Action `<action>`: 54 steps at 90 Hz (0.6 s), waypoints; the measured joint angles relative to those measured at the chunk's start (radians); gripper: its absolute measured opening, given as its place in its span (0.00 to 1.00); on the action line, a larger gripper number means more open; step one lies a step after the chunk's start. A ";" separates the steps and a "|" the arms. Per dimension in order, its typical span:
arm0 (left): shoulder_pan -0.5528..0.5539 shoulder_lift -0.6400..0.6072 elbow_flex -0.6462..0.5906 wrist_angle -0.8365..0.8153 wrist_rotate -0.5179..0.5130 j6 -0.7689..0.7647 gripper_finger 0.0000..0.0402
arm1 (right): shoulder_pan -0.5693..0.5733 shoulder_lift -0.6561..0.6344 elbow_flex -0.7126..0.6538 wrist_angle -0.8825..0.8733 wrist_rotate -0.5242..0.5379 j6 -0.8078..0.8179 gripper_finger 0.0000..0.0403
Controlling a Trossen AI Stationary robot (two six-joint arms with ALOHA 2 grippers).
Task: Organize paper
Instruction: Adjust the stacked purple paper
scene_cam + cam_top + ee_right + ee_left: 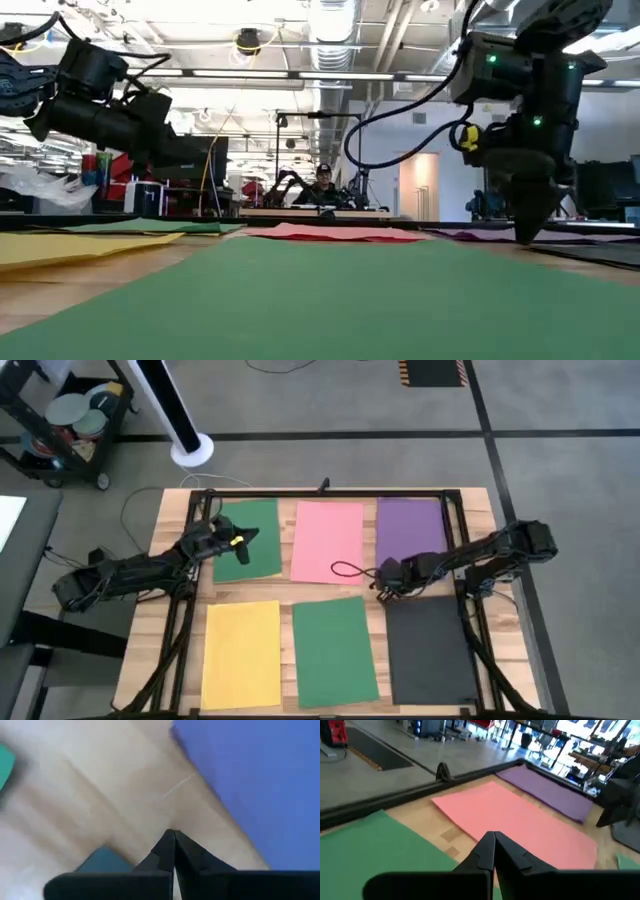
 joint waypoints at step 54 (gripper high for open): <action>-0.505 0.016 0.605 -1.013 -0.285 0.242 0.00 | 0.053 -0.001 -0.001 0.508 0.005 -0.433 0.00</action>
